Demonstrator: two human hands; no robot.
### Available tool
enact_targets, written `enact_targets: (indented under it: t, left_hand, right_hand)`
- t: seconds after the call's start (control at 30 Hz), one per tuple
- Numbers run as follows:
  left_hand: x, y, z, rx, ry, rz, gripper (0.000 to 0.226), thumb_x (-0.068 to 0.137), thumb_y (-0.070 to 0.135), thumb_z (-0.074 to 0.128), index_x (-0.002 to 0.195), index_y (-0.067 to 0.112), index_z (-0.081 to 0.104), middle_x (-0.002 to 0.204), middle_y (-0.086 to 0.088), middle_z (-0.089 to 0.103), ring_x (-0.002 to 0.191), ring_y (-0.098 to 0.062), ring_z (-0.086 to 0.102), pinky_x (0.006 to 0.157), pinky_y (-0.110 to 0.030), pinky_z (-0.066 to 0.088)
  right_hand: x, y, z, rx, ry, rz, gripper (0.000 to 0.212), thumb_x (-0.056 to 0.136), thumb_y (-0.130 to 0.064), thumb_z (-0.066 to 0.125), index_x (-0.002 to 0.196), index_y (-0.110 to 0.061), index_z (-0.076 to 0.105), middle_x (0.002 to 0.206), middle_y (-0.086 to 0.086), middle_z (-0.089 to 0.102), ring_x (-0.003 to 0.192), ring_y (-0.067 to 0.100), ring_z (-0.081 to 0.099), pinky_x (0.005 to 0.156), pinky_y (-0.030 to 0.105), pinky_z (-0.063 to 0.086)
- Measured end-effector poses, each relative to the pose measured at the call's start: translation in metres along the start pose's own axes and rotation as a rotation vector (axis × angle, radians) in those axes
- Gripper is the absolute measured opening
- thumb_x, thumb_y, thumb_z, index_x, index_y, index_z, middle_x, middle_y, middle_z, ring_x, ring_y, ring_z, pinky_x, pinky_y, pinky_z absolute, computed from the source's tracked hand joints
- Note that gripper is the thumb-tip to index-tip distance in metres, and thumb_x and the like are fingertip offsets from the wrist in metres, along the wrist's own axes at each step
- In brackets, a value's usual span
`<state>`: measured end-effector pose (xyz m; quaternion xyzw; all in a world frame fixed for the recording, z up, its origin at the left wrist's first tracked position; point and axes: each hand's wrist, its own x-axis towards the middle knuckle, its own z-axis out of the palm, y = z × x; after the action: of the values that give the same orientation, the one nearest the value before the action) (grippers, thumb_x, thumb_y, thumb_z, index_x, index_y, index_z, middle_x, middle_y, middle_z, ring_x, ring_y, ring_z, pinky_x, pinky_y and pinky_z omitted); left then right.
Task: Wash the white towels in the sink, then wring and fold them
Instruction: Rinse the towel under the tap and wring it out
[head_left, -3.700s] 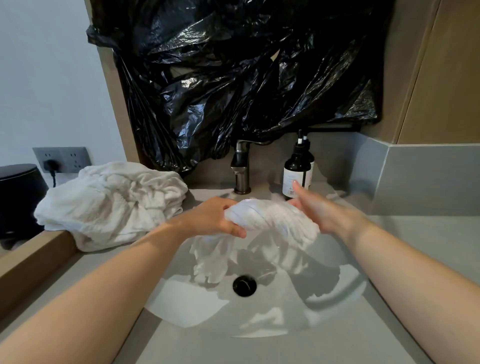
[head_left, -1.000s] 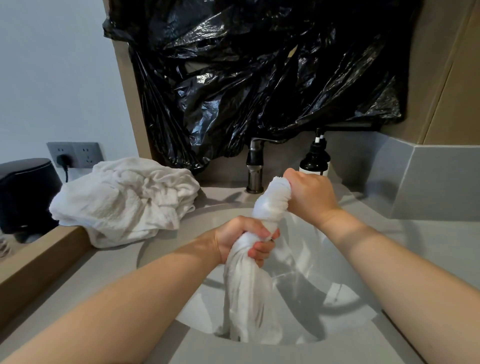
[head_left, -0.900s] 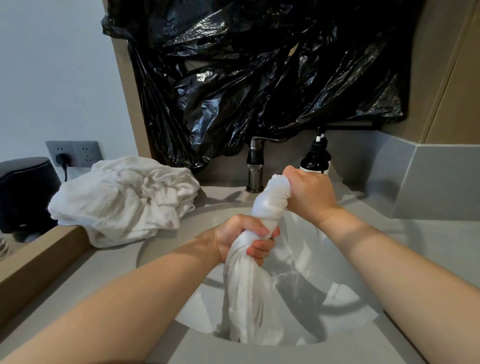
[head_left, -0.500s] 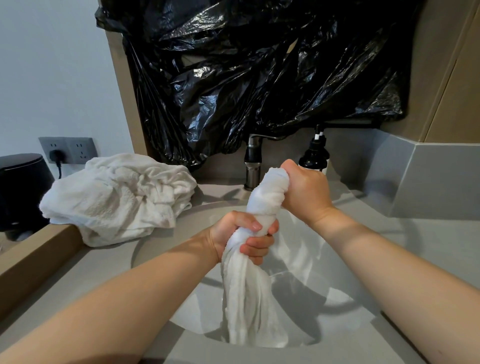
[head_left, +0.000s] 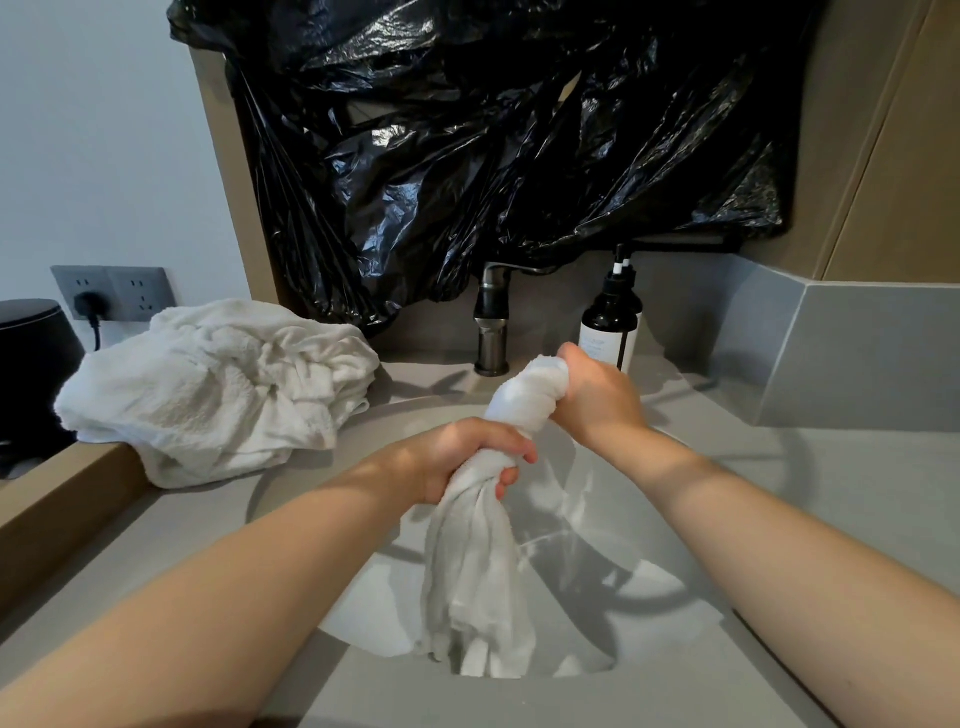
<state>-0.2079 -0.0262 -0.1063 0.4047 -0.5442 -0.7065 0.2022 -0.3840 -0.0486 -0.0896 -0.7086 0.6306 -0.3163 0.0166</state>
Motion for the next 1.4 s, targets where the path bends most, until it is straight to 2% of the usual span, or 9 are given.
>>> enact_targets:
  t: [0.1, 0.27, 0.5, 0.63, 0.73, 0.9, 1.0, 1.1, 1.4]
  left_hand:
    - [-0.008, 0.008, -0.006, 0.094, 0.083, 0.03, 0.042, 0.057, 0.026, 0.077, 0.09, 0.006, 0.061, 0.06, -0.006, 0.055, 0.047, -0.013, 0.053, 0.052, -0.024, 0.047]
    - [-0.03, 0.029, -0.011, 0.086, 0.119, 0.185, 0.039, 0.066, 0.018, 0.066, 0.1, 0.0, 0.057, 0.059, -0.006, 0.057, 0.047, -0.014, 0.055, 0.05, -0.023, 0.049]
    - [-0.036, 0.055, 0.01, -0.374, -0.036, 0.561, 0.038, 0.061, 0.013, 0.072, 0.096, 0.004, 0.06, 0.058, -0.005, 0.054, 0.052, -0.017, 0.053, 0.056, -0.025, 0.049]
    - [-0.032, 0.072, 0.03, -0.643, -0.184, 0.646, 0.048, 0.055, 0.014, 0.083, 0.098, 0.006, 0.062, 0.063, -0.004, 0.056, 0.055, -0.017, 0.058, 0.059, -0.028, 0.054]
    - [-0.034, 0.077, 0.032, -0.593, -0.027, 0.705, 0.033, 0.074, 0.016, 0.061, 0.106, 0.01, 0.061, 0.073, -0.002, 0.066, 0.07, -0.016, 0.069, 0.065, -0.029, 0.057]
    - [-0.034, 0.065, 0.017, -0.473, 0.185, 0.675, 0.032, 0.078, 0.01, 0.06, 0.11, 0.014, 0.064, 0.072, -0.001, 0.064, 0.073, -0.017, 0.069, 0.074, -0.033, 0.055]
    - [-0.026, 0.066, 0.014, -0.523, 0.321, 0.642, 0.016, 0.088, 0.005, 0.061, 0.101, 0.012, 0.063, 0.068, -0.001, 0.056, 0.057, -0.012, 0.057, 0.059, -0.026, 0.052]
    - [-0.02, 0.065, 0.011, -0.575, 0.481, 0.585, 0.009, 0.089, 0.009, 0.064, 0.081, 0.012, 0.061, 0.064, 0.0, 0.054, 0.052, -0.009, 0.054, 0.052, -0.022, 0.049]
    - [-0.007, 0.058, 0.03, -0.593, 0.816, 0.51, 0.009, 0.086, 0.001, 0.065, 0.093, 0.002, 0.059, 0.061, -0.006, 0.053, 0.047, -0.014, 0.049, 0.052, -0.024, 0.043]
  right_hand:
    - [0.006, 0.01, 0.0, 0.269, -0.147, 0.061, 0.036, 0.074, -0.027, 0.073, 0.101, -0.021, 0.05, 0.088, -0.003, 0.06, 0.08, 0.018, 0.059, 0.06, 0.03, 0.047]
    - [0.004, 0.043, -0.019, 1.34, -0.755, 0.304, 0.092, 0.051, -0.035, 0.094, 0.13, -0.01, 0.054, 0.126, 0.013, 0.062, 0.11, 0.028, 0.064, 0.084, 0.042, 0.055]
    - [-0.004, 0.021, -0.01, 1.367, -0.758, 0.432, 0.084, 0.09, -0.07, 0.02, 0.107, -0.007, 0.072, 0.119, 0.008, 0.067, 0.12, 0.022, 0.056, 0.109, 0.039, 0.032]
    - [-0.014, 0.001, -0.01, 1.403, -0.707, 0.42, 0.057, 0.091, -0.064, 0.04, 0.114, -0.019, 0.064, 0.134, 0.004, 0.053, 0.135, 0.026, 0.043, 0.115, 0.036, 0.029]
    - [-0.017, 0.001, -0.014, 1.618, -0.894, 0.367, 0.098, 0.066, -0.062, 0.076, 0.145, -0.015, 0.041, 0.149, 0.019, 0.039, 0.137, 0.034, 0.039, 0.115, 0.045, 0.029]
    - [-0.026, 0.001, -0.024, 1.324, -1.106, 0.218, 0.117, 0.046, -0.052, 0.091, 0.142, -0.006, 0.042, 0.11, 0.02, 0.066, 0.093, 0.03, 0.069, 0.079, 0.039, 0.056]
    - [-0.027, -0.022, -0.032, 0.797, -0.888, 0.098, 0.086, 0.053, -0.054, 0.088, 0.122, -0.01, 0.062, 0.109, 0.01, 0.072, 0.1, 0.025, 0.069, 0.095, 0.041, 0.052]
    - [-0.037, -0.049, -0.035, 0.601, -0.575, 0.073, 0.027, 0.072, -0.034, 0.081, 0.089, -0.017, 0.07, 0.077, -0.003, 0.072, 0.068, 0.011, 0.069, 0.068, 0.025, 0.057]
    - [-0.049, -0.056, -0.006, 0.028, -0.236, 0.035, 0.013, 0.07, -0.035, 0.058, 0.077, -0.026, 0.053, 0.067, -0.004, 0.063, 0.06, 0.014, 0.057, 0.049, 0.025, 0.034]
